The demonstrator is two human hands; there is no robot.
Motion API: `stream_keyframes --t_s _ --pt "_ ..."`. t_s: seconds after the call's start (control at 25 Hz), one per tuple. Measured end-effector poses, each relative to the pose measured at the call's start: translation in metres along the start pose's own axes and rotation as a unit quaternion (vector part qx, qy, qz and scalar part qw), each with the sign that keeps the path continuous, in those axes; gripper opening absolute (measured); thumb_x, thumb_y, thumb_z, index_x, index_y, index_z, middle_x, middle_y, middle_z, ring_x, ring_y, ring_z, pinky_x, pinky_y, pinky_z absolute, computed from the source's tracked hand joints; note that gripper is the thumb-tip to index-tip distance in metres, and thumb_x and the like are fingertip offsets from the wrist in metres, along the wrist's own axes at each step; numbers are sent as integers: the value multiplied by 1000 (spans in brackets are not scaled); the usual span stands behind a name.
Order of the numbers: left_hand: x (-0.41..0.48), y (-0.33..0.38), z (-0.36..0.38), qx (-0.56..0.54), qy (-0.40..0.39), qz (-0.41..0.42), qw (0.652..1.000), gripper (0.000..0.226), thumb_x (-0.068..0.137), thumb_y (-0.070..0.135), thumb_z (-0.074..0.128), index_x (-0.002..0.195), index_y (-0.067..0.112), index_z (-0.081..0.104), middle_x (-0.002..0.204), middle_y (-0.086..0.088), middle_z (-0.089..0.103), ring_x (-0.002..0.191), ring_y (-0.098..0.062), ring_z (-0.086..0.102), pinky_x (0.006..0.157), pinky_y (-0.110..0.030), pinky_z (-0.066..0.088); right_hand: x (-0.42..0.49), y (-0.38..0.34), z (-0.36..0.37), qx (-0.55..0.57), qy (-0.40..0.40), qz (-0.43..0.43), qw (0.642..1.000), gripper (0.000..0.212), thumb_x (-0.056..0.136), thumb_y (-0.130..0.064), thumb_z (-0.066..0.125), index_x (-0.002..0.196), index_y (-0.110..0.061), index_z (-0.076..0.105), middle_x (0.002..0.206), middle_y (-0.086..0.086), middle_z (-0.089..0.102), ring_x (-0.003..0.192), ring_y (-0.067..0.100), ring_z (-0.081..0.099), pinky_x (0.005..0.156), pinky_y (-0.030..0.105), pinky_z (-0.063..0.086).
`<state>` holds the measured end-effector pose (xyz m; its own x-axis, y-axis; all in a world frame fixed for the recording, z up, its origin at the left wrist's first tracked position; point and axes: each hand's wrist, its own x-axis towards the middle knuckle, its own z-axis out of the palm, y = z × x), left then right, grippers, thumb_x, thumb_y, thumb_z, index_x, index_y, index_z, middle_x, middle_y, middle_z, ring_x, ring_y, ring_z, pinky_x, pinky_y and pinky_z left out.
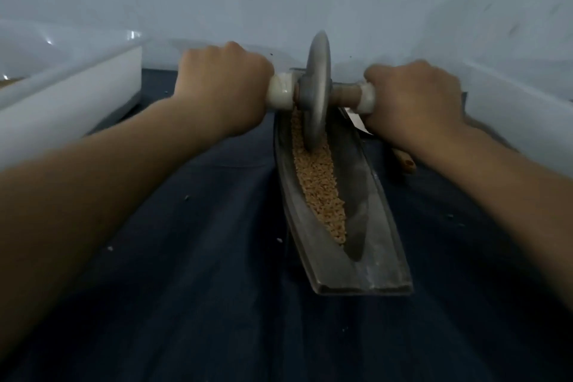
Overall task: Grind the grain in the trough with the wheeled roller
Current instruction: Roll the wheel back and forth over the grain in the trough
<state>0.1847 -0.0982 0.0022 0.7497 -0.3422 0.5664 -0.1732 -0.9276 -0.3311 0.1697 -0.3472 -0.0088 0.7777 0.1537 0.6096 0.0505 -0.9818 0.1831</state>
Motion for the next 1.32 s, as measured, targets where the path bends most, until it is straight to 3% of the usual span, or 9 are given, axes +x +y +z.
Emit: stream_keyframes --t_s 0.24,0.32,0.44,0.56,0.68,0.84,1.08,1.2,1.32 --pt "-10 4 -15 -11 18 9 1000 11 83 32 63 91 24 64 79 -9 60 71 -35 62 58 -35 36 -12 -2 -11 26 -5 -14 1000 16 83 -32 65 80 -27 50 72 1 58 69 32 59 51 28 25" --pt "-42 5 -32 -4 38 35 999 12 80 31 65 82 25 56 71 -4 59 64 -33 62 52 -31 31 -43 -5 -33 7 6 -32 999 17 81 -34 66 81 -25 51 72 2 62 66 33 60 51 30 26" --pt "-82 5 -62 0 48 58 997 39 68 31 75 71 25 36 53 2 45 41 -27 43 47 -24 13 -81 -2 -70 -11 35 -66 997 20 75 -35 71 77 -23 55 59 -2 55 49 30 53 46 25 20" --pt "-89 1 -66 -12 36 66 997 44 69 33 73 72 28 29 54 10 27 45 -19 25 48 -23 5 -91 3 -84 -24 4 -83 996 23 74 -40 72 80 -25 56 58 -4 56 48 27 52 43 25 26" --pt "-72 4 -48 5 31 50 998 30 75 37 66 73 29 37 57 7 26 47 -24 38 47 -26 15 -76 -1 -66 -30 18 -54 998 17 77 -37 72 81 -26 58 59 -2 54 49 28 45 46 26 23" --pt "-27 6 -14 -10 27 10 1000 4 81 30 61 85 29 62 76 -4 58 70 -33 64 55 -33 34 -26 -2 -20 -12 -8 -19 1000 16 81 -38 68 82 -27 57 67 1 55 62 29 55 49 27 30" --pt "10 -2 13 -57 -9 -18 998 11 81 33 59 89 28 64 68 1 42 58 -25 44 57 -34 36 15 -2 5 -29 16 -7 999 17 73 -19 65 74 -24 49 58 -3 39 55 28 45 48 23 18" --pt "-13 1 -6 -79 -27 -19 996 11 81 36 62 88 28 60 71 1 45 68 -31 56 58 -34 37 -2 -7 -18 -35 3 -31 999 9 82 -28 66 84 -24 59 68 3 56 61 30 55 49 25 22" --pt "-52 3 -30 -72 -18 12 997 20 78 34 63 79 28 44 62 7 30 51 -19 32 51 -29 28 -39 -10 -50 -46 -28 -50 997 15 80 -33 68 87 -26 56 66 -3 47 59 26 45 47 26 16"
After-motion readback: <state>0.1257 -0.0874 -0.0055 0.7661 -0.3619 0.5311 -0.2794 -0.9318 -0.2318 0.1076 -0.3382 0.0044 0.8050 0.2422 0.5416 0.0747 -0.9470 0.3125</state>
